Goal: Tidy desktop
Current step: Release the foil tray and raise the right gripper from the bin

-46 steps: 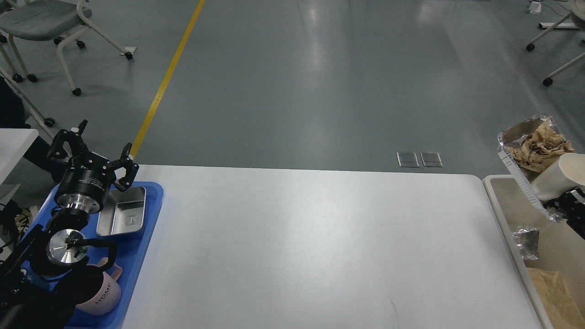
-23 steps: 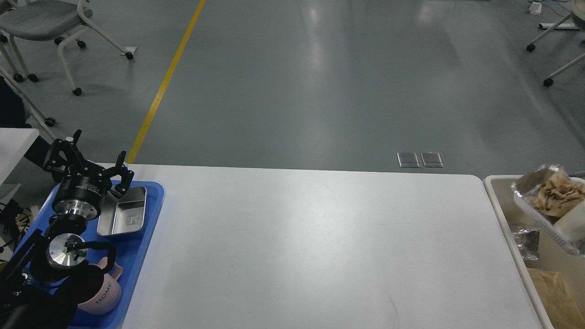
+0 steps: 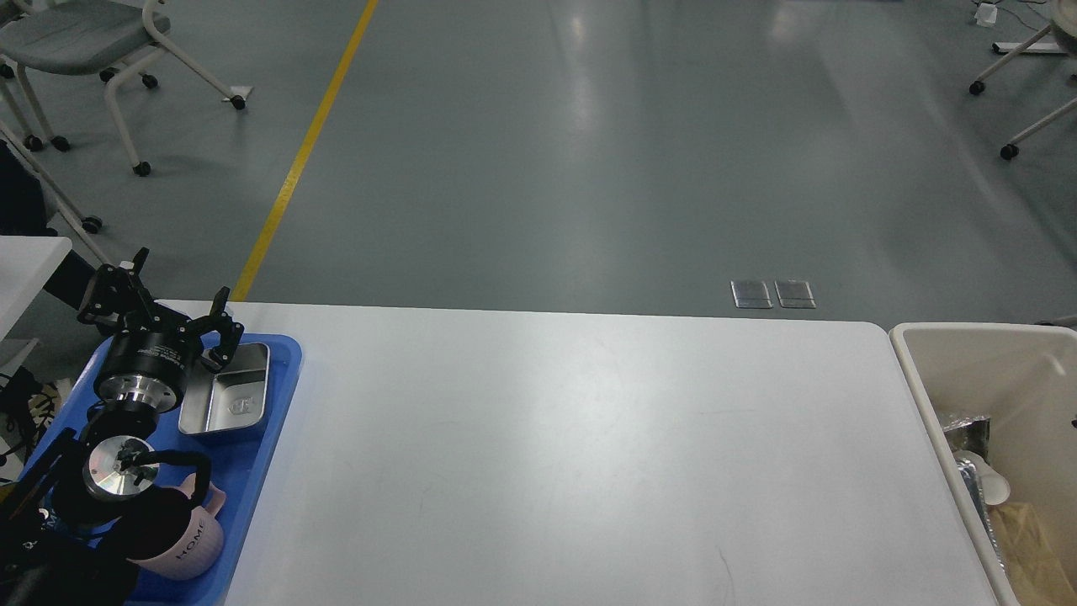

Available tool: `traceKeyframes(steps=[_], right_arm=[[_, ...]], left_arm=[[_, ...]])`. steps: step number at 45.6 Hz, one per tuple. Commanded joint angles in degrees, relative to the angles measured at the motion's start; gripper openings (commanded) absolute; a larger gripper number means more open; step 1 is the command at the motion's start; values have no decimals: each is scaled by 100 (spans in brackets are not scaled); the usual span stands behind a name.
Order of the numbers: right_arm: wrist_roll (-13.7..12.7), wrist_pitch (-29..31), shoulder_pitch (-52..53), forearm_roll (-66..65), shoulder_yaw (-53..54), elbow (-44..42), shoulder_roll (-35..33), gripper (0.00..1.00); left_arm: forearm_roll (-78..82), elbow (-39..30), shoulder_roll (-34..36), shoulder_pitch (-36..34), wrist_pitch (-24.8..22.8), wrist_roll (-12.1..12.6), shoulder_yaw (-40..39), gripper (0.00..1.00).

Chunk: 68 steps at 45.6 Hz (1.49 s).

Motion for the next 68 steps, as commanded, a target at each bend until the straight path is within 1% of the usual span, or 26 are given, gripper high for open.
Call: traceKeyframes(steps=[1, 5, 11, 13, 16, 18, 23, 29, 34, 38, 42, 50, 53, 62, 68], right_arm=[[31, -45, 422, 5, 306, 9, 340, 100], [48, -54, 590, -4, 376, 0, 797, 100], [101, -28, 704, -4, 394, 44, 965, 100], [241, -2, 783, -4, 394, 53, 1000, 100], [583, 42, 985, 48, 534, 88, 1105, 100], [690, 51, 1204, 250, 893, 97, 1141, 100], [673, 200, 1443, 857, 2264, 158, 1272, 100], [620, 534, 1469, 971, 3249, 167, 1597, 100], [620, 579, 1478, 998, 4048, 307, 1703, 100], [620, 570, 1390, 998, 4945, 737, 1782, 100], [628, 543, 1110, 998, 5604, 1404, 1817, 100], [629, 421, 459, 972, 5922, 3382, 1818, 100], [629, 341, 283, 963, 5975, 3910, 1818, 100], [629, 411, -384, 954, 6361, 4640, 1870, 100], [629, 394, -658, 954, 6379, 4808, 1888, 100]], left_arm=[[9, 8, 18, -6, 4, 22, 9, 96], [18, 8, 35, 3, 13, 31, 9, 96], [53, 8, 106, 11, 13, 31, 0, 96], [53, 8, 150, 46, 13, 31, 0, 96], [61, -1, 237, 108, 4, 31, -9, 96], [53, -1, 299, 126, 4, 31, -9, 96], [62, -1, 361, 248, -4, 22, -9, 96], [62, -10, 431, 319, -4, 31, -17, 96], [53, -28, 466, 337, -13, 31, -52, 96], [53, -98, 466, 407, -13, 31, -96, 96], [53, -159, 475, 442, -39, 31, -114, 96], [53, -221, 466, 433, -145, 40, -123, 96], [53, -273, 457, 433, -136, 40, -123, 96], [53, -546, 422, 416, -145, 40, -88, 96], [53, -581, 422, 345, -163, 40, -35, 96]])
